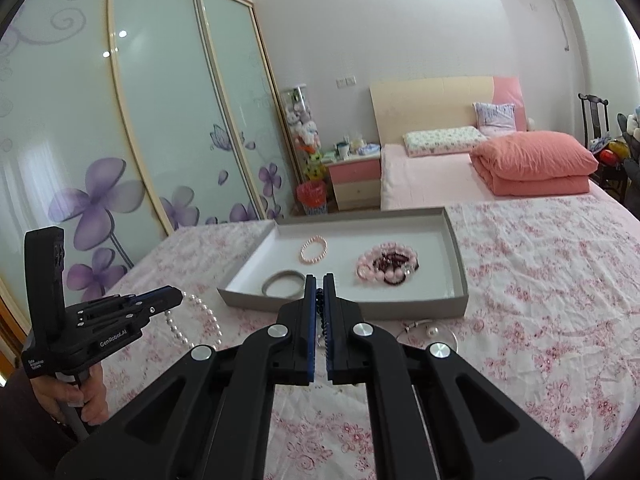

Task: Organize jewelry
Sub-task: 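Carry the pearl and black bead bracelets up and over the grey tray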

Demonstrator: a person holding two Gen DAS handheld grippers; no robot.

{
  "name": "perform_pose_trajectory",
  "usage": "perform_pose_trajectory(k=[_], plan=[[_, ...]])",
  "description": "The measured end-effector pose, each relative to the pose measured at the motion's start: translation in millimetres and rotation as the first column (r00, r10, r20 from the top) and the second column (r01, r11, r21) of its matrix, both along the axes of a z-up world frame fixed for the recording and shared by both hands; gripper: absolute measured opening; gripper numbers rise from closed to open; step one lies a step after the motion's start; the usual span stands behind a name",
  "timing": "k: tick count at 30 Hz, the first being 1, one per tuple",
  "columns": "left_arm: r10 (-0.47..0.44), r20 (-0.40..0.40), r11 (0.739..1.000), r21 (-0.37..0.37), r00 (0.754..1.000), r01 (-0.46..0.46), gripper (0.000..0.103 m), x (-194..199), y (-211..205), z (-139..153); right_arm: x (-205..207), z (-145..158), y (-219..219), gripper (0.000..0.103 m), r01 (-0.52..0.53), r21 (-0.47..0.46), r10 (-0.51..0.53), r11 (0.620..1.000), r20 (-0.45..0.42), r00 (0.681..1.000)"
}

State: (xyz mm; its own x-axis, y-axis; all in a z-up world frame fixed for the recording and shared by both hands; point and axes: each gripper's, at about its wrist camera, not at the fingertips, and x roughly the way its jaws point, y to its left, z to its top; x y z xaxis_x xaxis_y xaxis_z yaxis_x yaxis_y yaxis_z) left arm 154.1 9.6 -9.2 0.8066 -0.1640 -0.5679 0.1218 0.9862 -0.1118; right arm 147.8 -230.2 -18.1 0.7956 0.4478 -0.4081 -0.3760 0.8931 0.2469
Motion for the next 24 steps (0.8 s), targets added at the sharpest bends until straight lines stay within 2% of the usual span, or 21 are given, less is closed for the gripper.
perform_pose_trajectory(k=[9,16,24], plan=[[-0.010,0.084,1.000,0.000,0.996,0.010,0.010,-15.6,-10.0,23.1,-8.6,14.9,0.3,0.004,0.012,0.014,-0.013,1.000,0.071,0.997],[0.017,0.136,1.000,0.003,0.991,-0.018,0.010,-25.9,-13.8,36.9,-13.6,23.2,1.4,0.004,0.023,0.015,-0.025,1.000,0.121,0.992],[0.031,0.157,0.999,0.009,0.987,-0.032,0.010,-27.4,-17.7,43.8,-18.7,30.2,5.7,0.004,0.035,0.004,-0.035,0.999,0.168,0.985]])
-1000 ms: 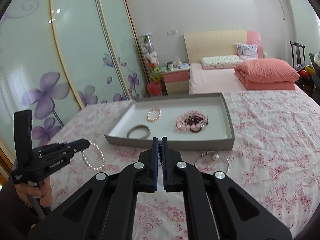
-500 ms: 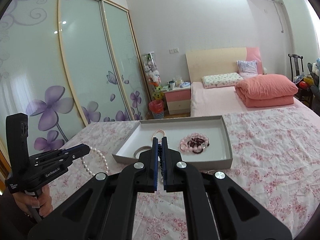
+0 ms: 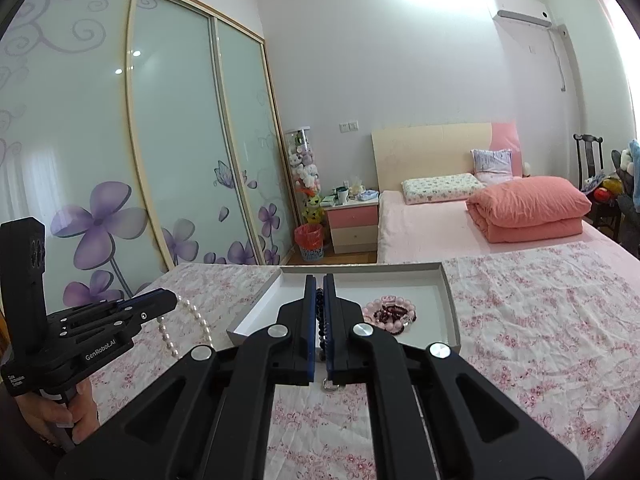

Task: Organize jewelry
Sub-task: 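Carry the pearl and black bead bracelets up and over the grey tray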

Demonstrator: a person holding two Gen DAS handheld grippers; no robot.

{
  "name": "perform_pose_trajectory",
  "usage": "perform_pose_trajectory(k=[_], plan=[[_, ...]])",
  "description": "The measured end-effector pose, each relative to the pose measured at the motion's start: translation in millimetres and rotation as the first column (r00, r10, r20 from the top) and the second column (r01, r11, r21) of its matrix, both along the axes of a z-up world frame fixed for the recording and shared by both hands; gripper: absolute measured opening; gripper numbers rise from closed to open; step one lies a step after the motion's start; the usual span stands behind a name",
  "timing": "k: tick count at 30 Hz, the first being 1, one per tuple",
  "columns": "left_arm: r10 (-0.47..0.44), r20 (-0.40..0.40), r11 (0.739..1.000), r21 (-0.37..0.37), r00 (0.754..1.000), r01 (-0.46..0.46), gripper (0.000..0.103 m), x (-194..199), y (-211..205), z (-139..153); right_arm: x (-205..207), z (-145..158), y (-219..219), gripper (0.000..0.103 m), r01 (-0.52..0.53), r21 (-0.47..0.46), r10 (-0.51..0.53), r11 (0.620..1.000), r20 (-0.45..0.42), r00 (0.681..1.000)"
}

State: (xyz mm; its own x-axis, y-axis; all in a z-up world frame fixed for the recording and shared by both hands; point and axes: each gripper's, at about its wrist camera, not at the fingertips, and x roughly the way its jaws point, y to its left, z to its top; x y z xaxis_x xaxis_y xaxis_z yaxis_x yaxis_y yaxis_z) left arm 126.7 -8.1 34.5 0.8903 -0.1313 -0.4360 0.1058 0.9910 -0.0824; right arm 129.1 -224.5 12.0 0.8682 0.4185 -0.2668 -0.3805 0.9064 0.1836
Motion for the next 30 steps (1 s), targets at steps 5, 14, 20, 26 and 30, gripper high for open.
perform_pose_trajectory(k=[5,14,20,26,30], plan=[[0.006,0.014,1.000,0.004,1.000,-0.006,0.010,-0.8,-2.4,3.9,-0.4,3.4,0.4,0.004,0.010,-0.006,-0.010,1.000,0.020,1.000],[0.010,0.025,1.000,0.011,1.000,-0.010,0.010,-1.7,-5.7,6.6,1.8,5.5,1.0,0.004,0.011,-0.004,-0.011,1.000,0.027,1.000],[0.007,0.023,1.000,0.010,1.000,-0.007,0.010,-1.3,-5.4,5.7,2.5,5.6,1.3,0.004,0.012,-0.004,-0.012,1.000,0.027,1.000],[0.003,0.017,1.000,0.010,1.000,-0.003,0.010,3.4,-7.1,6.4,4.2,8.0,3.1,0.004,0.013,-0.008,-0.013,1.000,0.031,0.999],[-0.003,0.006,1.000,0.012,1.000,0.003,0.010,17.0,-10.0,5.6,16.3,12.5,3.9,0.004,0.018,-0.016,-0.017,1.000,0.036,0.999]])
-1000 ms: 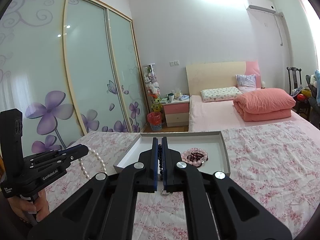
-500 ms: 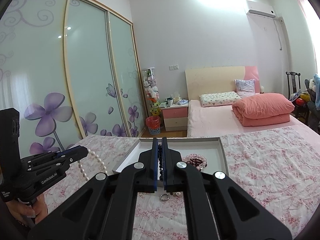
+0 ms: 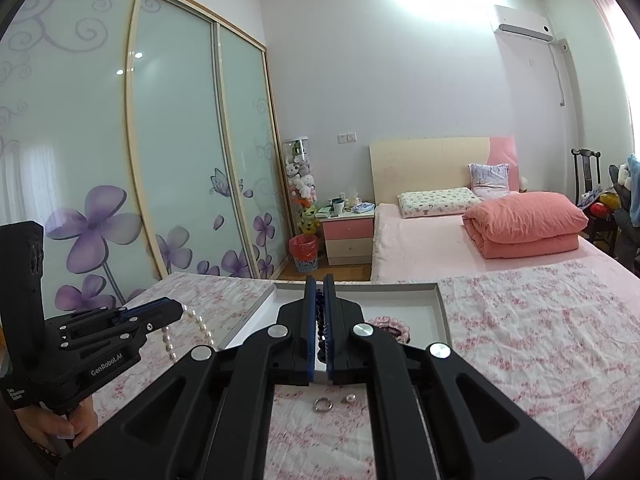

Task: Organize jewelry
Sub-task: 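Carry the pearl and black bead bracelets up and over the grey tray, then open both tools to drop the bracelets into the grey tray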

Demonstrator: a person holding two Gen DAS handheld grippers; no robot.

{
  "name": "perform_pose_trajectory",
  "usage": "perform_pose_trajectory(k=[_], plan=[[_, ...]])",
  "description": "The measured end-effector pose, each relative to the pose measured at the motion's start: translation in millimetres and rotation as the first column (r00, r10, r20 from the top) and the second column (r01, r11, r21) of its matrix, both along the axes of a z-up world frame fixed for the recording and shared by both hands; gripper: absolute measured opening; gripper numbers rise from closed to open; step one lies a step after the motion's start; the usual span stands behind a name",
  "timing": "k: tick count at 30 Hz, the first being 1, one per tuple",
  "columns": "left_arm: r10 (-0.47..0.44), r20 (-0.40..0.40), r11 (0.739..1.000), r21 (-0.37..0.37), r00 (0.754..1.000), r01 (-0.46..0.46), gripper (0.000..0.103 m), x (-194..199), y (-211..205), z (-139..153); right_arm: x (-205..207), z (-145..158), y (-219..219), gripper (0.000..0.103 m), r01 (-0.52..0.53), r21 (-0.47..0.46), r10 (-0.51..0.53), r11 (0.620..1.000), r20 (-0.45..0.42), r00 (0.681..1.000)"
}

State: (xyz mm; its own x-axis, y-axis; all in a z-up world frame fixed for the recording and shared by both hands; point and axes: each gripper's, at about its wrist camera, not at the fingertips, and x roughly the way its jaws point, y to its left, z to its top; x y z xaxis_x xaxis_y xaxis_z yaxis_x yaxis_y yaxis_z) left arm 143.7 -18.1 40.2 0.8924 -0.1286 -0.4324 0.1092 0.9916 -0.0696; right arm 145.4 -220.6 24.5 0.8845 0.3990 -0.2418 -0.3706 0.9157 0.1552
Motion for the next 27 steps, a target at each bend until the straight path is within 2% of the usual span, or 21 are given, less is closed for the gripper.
perform_pose_trajectory(k=[8,17,27], plan=[[0.012,-0.018,1.000,0.001,1.000,-0.012,0.010,56.1,-1.6,-8.3,54.6,-1.3,1.1,0.004,0.041,0.006,-0.041,0.999,-0.026,0.999],[0.021,-0.085,1.000,0.004,0.996,-0.021,0.010,128.0,-3.1,-36.2,123.2,-24.3,12.0,0.004,0.061,-0.011,-0.062,0.998,-0.108,0.992],[0.006,-0.103,1.000,-0.001,0.995,-0.007,0.010,162.9,-7.7,-51.0,153.5,-38.6,19.3,0.004,0.065,-0.017,-0.067,0.998,-0.147,0.987]])
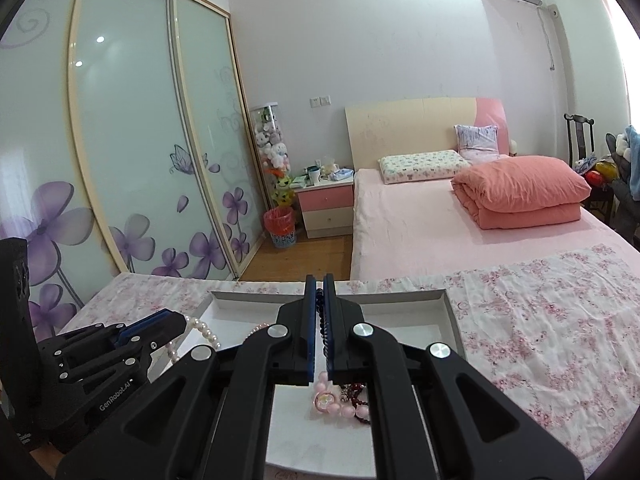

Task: Organize jewelry
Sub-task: 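Open both tools to drop the bracelets into the grey tray, then withdraw both tools from the tray toward the remaining jewelry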

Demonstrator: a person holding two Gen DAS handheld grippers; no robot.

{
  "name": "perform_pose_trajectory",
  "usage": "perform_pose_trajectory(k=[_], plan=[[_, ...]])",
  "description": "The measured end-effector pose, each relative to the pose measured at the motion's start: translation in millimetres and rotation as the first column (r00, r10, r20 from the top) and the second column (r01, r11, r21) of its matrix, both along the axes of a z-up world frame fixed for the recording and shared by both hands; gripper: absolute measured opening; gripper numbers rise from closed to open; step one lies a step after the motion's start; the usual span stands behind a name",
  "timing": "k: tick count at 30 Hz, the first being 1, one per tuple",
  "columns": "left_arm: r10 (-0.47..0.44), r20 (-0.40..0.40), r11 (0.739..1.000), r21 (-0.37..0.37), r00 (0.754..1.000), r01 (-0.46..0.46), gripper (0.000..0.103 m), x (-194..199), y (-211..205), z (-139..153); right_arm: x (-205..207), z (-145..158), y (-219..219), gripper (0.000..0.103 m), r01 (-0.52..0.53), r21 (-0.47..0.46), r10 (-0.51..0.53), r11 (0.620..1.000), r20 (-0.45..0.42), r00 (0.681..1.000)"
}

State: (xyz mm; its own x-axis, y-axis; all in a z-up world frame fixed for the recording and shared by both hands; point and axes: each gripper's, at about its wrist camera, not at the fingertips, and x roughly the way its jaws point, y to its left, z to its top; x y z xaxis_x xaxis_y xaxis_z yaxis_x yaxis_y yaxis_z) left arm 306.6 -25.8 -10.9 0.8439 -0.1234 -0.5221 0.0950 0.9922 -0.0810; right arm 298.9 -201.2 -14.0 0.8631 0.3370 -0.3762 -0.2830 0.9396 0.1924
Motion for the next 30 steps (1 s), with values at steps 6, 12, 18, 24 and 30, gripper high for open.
perform_pose_trajectory(k=[6,12,18,24,30], plan=[[-0.012,-0.020,1.000,-0.014,1.000,0.011,0.012,9.5,-1.5,-7.5,13.4,-7.5,1.6,0.005,-0.010,0.002,0.010,1.000,-0.036,0.999],[0.007,-0.026,0.999,-0.032,1.000,-0.008,0.027,11.9,7.3,-8.5,13.1,-11.4,-3.5,0.040,-0.008,0.000,0.008,1.000,-0.058,0.998],[0.044,-0.034,0.999,-0.031,0.998,-0.045,0.027,-0.2,23.6,-7.1,2.5,-10.9,-13.8,0.040,0.010,-0.005,-0.011,1.000,-0.070,0.997],[0.020,-0.045,0.999,-0.026,0.999,-0.021,0.031,-24.4,23.9,-6.9,-16.6,-14.8,-26.4,0.040,0.018,-0.015,-0.019,1.000,-0.106,0.994],[-0.045,-0.078,0.999,-0.015,0.996,0.044,0.038,-47.8,6.6,-12.5,-38.6,-31.9,-42.5,0.040,0.030,-0.055,-0.040,0.998,-0.179,0.983]])
